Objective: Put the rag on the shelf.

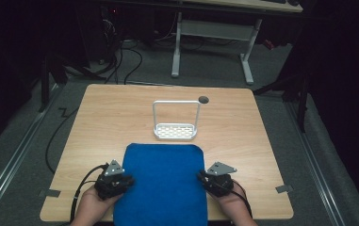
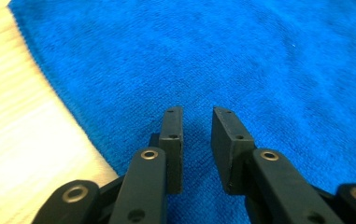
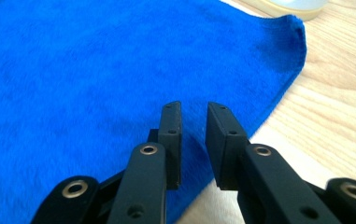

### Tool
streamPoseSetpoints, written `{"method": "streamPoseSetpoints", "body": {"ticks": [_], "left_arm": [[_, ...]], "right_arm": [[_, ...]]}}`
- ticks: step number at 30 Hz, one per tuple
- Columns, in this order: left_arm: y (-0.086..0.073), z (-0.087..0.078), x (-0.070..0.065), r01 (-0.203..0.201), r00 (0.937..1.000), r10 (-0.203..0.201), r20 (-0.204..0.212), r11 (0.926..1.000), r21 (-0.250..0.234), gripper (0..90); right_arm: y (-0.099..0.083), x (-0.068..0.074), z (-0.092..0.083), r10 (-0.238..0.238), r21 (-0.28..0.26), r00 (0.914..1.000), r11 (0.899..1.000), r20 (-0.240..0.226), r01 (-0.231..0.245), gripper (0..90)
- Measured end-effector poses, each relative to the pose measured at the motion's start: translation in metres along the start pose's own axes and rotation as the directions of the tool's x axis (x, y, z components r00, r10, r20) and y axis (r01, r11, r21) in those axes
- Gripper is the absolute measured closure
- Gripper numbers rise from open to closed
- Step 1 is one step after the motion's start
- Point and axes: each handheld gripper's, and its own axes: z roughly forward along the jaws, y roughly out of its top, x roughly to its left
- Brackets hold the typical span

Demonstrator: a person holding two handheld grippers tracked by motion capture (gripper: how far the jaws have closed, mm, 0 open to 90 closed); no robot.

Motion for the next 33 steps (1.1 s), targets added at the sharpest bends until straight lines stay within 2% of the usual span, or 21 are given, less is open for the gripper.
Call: {"method": "streamPoseSetpoints", "body": {"ticks": [5, 10, 11, 17, 22, 25, 26, 28, 31, 33], "left_arm": [[-0.005, -0.002, -0.014, -0.033, 0.9994, 0.033, 0.015, 0.9995, 0.002, 74.6], [-0.006, -0.003, -0.023, -0.053, 0.9982, 0.053, 0.028, 0.9985, 0.012, 74.5], [-0.006, -0.003, -0.024, -0.057, 0.9979, 0.056, 0.031, 0.9983, 0.014, 74.5], [-0.005, -0.002, -0.027, -0.062, 0.9959, 0.060, 0.067, 0.9978, 0.025, 74.5], [-0.007, -0.003, -0.034, -0.077, 0.9915, 0.074, 0.107, 0.9967, 0.027, 74.4], [-0.006, -0.003, -0.036, -0.085, 0.9904, 0.080, 0.113, 0.9956, 0.040, 73.0], [-0.005, -0.003, -0.035, -0.079, 0.9914, 0.075, 0.107, 0.9964, 0.032, 72.4], [-0.003, -0.004, -0.028, -0.059, 0.9958, 0.059, 0.070, 0.9983, 0.001, 69.9], [-0.002, -0.008, -0.009, 0.023, 0.9997, -0.022, 0.013, 0.9967, -0.078, 64.7], [0.001, -0.009, 0.006, 0.087, 0.9960, -0.089, -0.010, 0.9886, -0.123, 61.9]], "right_arm": [[0.006, -0.004, 0.007, 0.000, -0.002, 1.0000, 1.000, 0.002, 0.000, 75.6], [0.007, -0.005, 0.014, -0.015, 0.043, 0.9999, 0.999, -0.005, 0.016, 75.6], [0.006, -0.004, 0.014, -0.020, 0.038, 0.9998, 0.999, -0.006, 0.020, 75.6], [-0.007, -0.006, -0.003, -0.007, 0.053, 0.9998, 0.999, -0.018, 0.008, 75.5], [-0.021, -0.007, -0.019, 0.014, 0.054, 0.9996, 0.998, -0.026, -0.013, 75.1], [-0.024, -0.006, -0.023, 0.011, 0.058, 0.9995, 0.998, -0.031, -0.009, 73.4], [-0.023, -0.006, -0.023, 0.005, 0.055, 0.9995, 0.998, -0.031, -0.004, 72.2], [-0.022, -0.008, -0.025, 0.020, 0.016, 0.9992, 1.000, -0.033, -0.019, 70.3], [-0.020, -0.013, -0.024, 0.049, -0.015, 0.9983, 0.999, -0.031, -0.050, 68.3], [-0.020, -0.015, -0.023, 0.051, -0.018, 0.9984, 0.998, -0.026, -0.052, 67.5]]}}
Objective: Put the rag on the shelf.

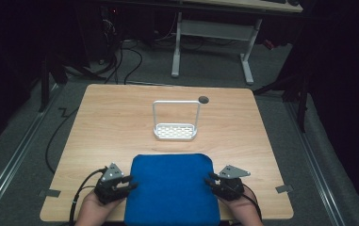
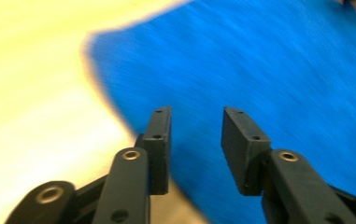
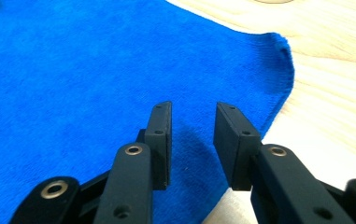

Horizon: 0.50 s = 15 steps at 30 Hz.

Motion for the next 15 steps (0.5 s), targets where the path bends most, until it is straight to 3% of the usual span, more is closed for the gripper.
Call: {"method": "streamPoseSetpoints", "body": {"ticks": [3, 9, 11, 12, 14, 15], "left_arm": [[0.008, 0.006, 0.017, 0.067, 0.9970, -0.068, -0.036, 0.9973, -0.032, 57.6], [0.027, 0.039, 0.034, 0.115, 0.9901, -0.116, -0.079, 0.9932, -0.018, 56.0], [0.032, 0.051, 0.037, 0.118, 0.9890, -0.118, -0.089, 0.9930, 0.001, 58.5], [0.033, 0.054, 0.037, 0.128, 0.9880, -0.128, -0.086, 0.9917, -0.012, 60.1], [0.033, 0.057, 0.037, 0.150, 0.9860, -0.151, -0.069, 0.9884, -0.021, 70.0], [0.032, 0.058, 0.036, 0.141, 0.9868, -0.142, -0.077, 0.9897, -0.025, 74.6]], "right_arm": [[0.001, -0.002, 0.001, 0.004, -0.002, 1.0000, 1.000, -0.003, -0.004, 67.3], [0.001, -0.003, 0.001, -0.003, -0.009, 1.0000, 1.000, 0.001, 0.003, 66.8], [-0.001, -0.002, 0.000, -0.002, -0.012, 1.0000, 1.000, 0.005, 0.002, 66.5], [-0.001, -0.003, -0.001, -0.002, -0.010, 1.0000, 1.000, 0.008, 0.002, 66.2], [-0.004, -0.003, -0.002, 0.003, -0.011, 0.9999, 1.000, 0.015, -0.003, 64.8], [-0.005, -0.004, -0.002, 0.004, -0.013, 0.9998, 1.000, 0.020, -0.003, 64.1]]}}
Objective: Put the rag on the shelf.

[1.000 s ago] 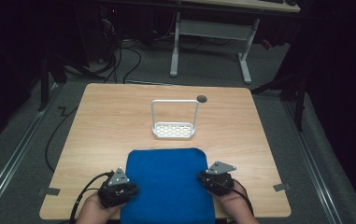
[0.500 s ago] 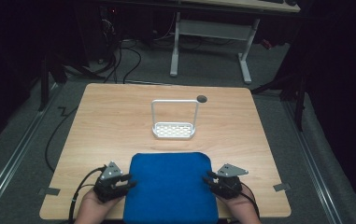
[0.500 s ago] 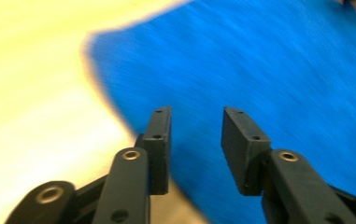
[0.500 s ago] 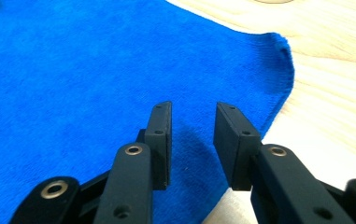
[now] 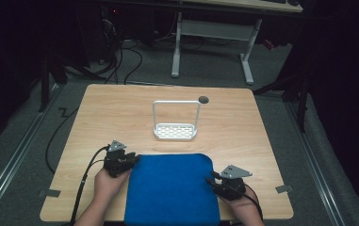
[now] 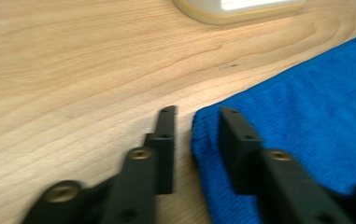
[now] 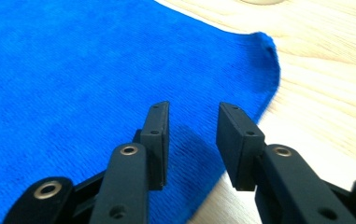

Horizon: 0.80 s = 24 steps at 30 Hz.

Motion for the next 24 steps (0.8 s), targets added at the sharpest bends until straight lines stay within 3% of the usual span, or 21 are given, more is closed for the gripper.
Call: {"method": "streamPoseSetpoints", "body": {"ticks": [5, 8, 11, 16, 21, 24], "left_arm": [[-0.003, -0.001, 0.000, 0.003, 0.9999, -0.003, 0.014, 1.0000, 0.002, 86.3], [-0.003, -0.001, -0.002, -0.011, 0.9999, 0.011, 0.007, 0.9999, 0.003, 87.0], [-0.003, -0.001, 0.000, -0.001, 0.9999, 0.001, 0.015, 1.0000, 0.002, 87.0], [-0.003, -0.002, 0.000, 0.002, 0.9998, -0.002, 0.022, 1.0000, 0.005, 87.0], [-0.003, -0.001, 0.001, 0.007, 0.9996, -0.007, 0.028, 1.0000, 0.004, 87.1], [-0.003, -0.001, 0.001, 0.007, 0.9996, -0.007, 0.027, 1.0000, 0.004, 87.1]], "right_arm": [[-0.005, -0.004, -0.002, 0.026, -0.012, 0.9990, 1.000, 0.036, -0.026, 60.1], [-0.005, -0.005, -0.002, 0.042, -0.026, 0.9977, 0.999, 0.053, -0.041, 58.6], [0.001, -0.007, 0.000, 0.057, -0.037, 0.9957, 0.998, 0.073, -0.055, 57.3], [0.026, -0.015, 0.011, 0.081, -0.047, 0.9901, 0.996, 0.114, -0.076, 58.1], [0.058, -0.024, 0.019, 0.102, -0.102, 0.9844, 0.991, 0.143, -0.088, 53.8], [0.055, -0.026, 0.025, 0.127, -0.111, 0.9806, 0.988, 0.149, -0.111, 52.6]]}}
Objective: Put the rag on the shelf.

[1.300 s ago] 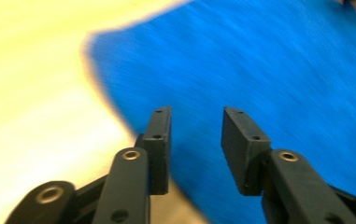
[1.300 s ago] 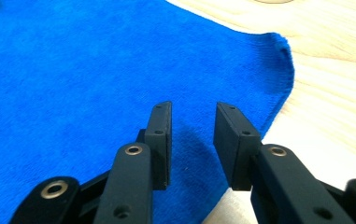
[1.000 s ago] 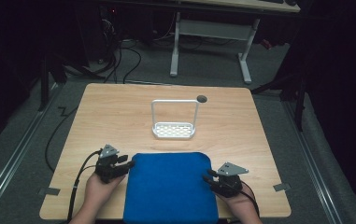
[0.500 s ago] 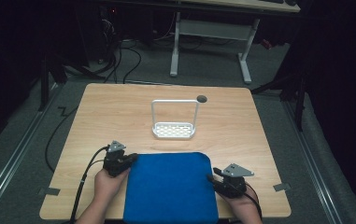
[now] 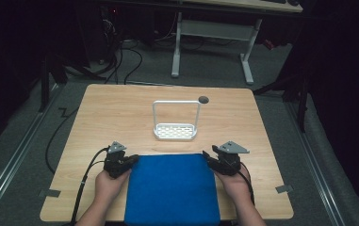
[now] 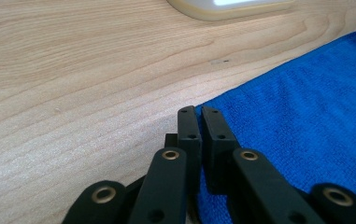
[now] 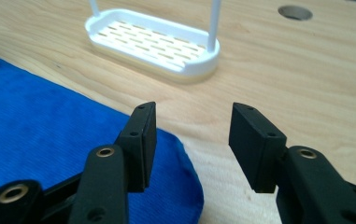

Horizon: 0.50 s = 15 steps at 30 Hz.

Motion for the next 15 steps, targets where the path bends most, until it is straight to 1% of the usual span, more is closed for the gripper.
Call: {"method": "streamPoseSetpoints", "body": {"ticks": [1, 2, 3, 4, 8, 9, 11, 14, 15], "left_arm": [[0.000, 0.000, 0.000, -0.001, 1.0000, 0.001, -0.001, 1.0000, 0.000, 87.1], [0.000, 0.000, 0.000, 0.000, 1.0000, 0.000, 0.000, 1.0000, 0.000, 87.1], [0.000, 0.000, 0.000, 0.002, 1.0000, -0.002, 0.002, 1.0000, 0.000, 87.1], [0.000, 0.000, 0.000, 0.001, 1.0000, -0.001, 0.001, 1.0000, 0.000, 87.1], [0.000, 0.000, -0.001, -0.004, 1.0000, 0.004, -0.006, 1.0000, -0.001, 87.0], [0.000, 0.000, -0.001, -0.003, 1.0000, 0.003, -0.004, 1.0000, -0.001, 87.0], [0.000, 0.000, 0.000, 0.000, 1.0000, 0.000, -0.001, 1.0000, -0.002, 87.0], [-0.001, 0.000, 0.000, -0.002, 1.0000, 0.002, -0.002, 1.0000, -0.002, 87.0], [-0.001, 0.000, 0.000, 0.000, 1.0000, 0.000, 0.000, 1.0000, -0.002, 87.0]], "right_arm": [[-0.004, 0.000, 0.002, 0.002, 0.005, 1.0000, 1.000, 0.004, -0.002, 53.2], [-0.010, 0.000, 0.006, -0.005, 0.042, 1.0000, 0.999, 0.002, 0.005, 52.6], [-0.013, 0.000, 0.009, -0.030, 0.071, 0.9995, 0.997, -0.005, 0.031, 52.2], [-0.016, 0.000, 0.010, -0.040, 0.082, 0.9992, 0.996, -0.003, 0.040, 52.4], [-0.017, -0.001, 0.012, -0.030, 0.090, 0.9994, 0.995, -0.018, 0.031, 52.4], [-0.017, -0.002, 0.014, -0.037, 0.097, 0.9991, 0.995, -0.022, 0.039, 52.4], [-0.017, -0.001, 0.018, -0.038, 0.112, 0.9990, 0.993, -0.025, 0.040, 52.8], [-0.018, 0.000, 0.024, -0.034, 0.131, 0.9985, 0.991, -0.043, 0.040, 54.7], [-0.018, 0.001, 0.025, -0.044, 0.135, 0.9981, 0.990, -0.042, 0.049, 56.1]]}}
